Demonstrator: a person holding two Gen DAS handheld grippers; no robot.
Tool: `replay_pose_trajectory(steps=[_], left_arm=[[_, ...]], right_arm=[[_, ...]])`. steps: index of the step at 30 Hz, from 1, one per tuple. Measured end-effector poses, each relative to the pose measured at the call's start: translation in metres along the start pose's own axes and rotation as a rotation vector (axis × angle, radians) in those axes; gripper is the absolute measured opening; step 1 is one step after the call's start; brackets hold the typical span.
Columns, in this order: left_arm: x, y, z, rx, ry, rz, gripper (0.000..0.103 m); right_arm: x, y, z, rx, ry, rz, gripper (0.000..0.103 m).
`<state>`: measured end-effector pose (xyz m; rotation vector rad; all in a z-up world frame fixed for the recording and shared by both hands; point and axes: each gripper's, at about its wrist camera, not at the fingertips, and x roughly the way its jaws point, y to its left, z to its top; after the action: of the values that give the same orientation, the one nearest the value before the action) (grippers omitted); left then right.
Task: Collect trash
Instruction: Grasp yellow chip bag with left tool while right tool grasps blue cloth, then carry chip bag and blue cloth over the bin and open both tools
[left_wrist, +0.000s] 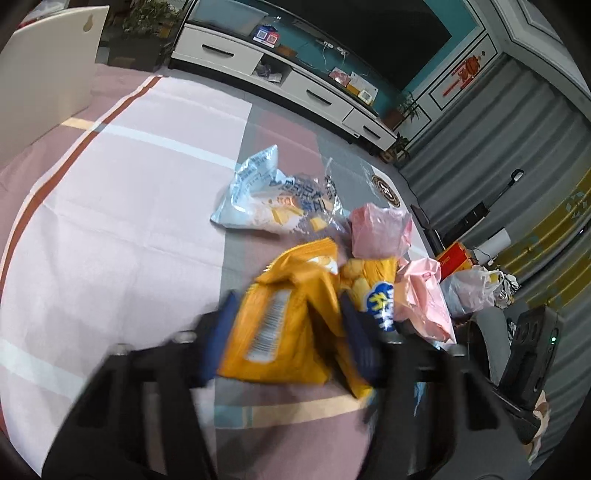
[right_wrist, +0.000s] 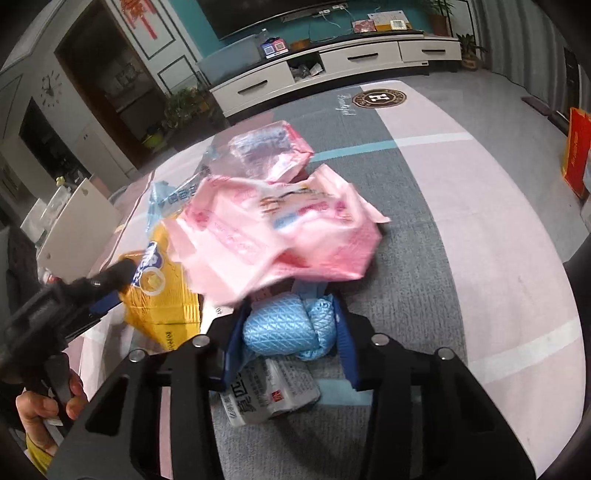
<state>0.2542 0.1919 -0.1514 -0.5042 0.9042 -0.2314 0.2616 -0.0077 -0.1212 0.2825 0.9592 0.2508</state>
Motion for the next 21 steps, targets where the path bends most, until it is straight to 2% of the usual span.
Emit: replay_pose_trajectory(steps=[3,7,9,15,21], left_arm=[[0.000,0.004,-0.003,-0.008,0.016,-0.002,0.033],[-0.005,0.008,-0.009,-0.022,0.025,-0.023,0.029],[-0.010,0.007,-0.011,-0.010,0.023,-0.008,0.028],[-0.061,0.005,-0.012,0.016,-0.063,-0.012,0.028],[-0.107,-0.009,-0.022,0.051,-0.144,-0.065,0.029]], right_arm=[[-0.004,0.005,-0.001,-0.016,-0.005,0.003,0.040],[-0.013,0.007,-0.001,-0.020,-0.014,0.032,0.040],[-0.022,0.006,-0.001,-0.009,-0.025,0.057,0.040],[-0.046,0.003,-0.004,0.014,-0.037,0.154,0.040],[-0.071,0.003,-0.012,0.016,-0.053,0.225,0.040]])
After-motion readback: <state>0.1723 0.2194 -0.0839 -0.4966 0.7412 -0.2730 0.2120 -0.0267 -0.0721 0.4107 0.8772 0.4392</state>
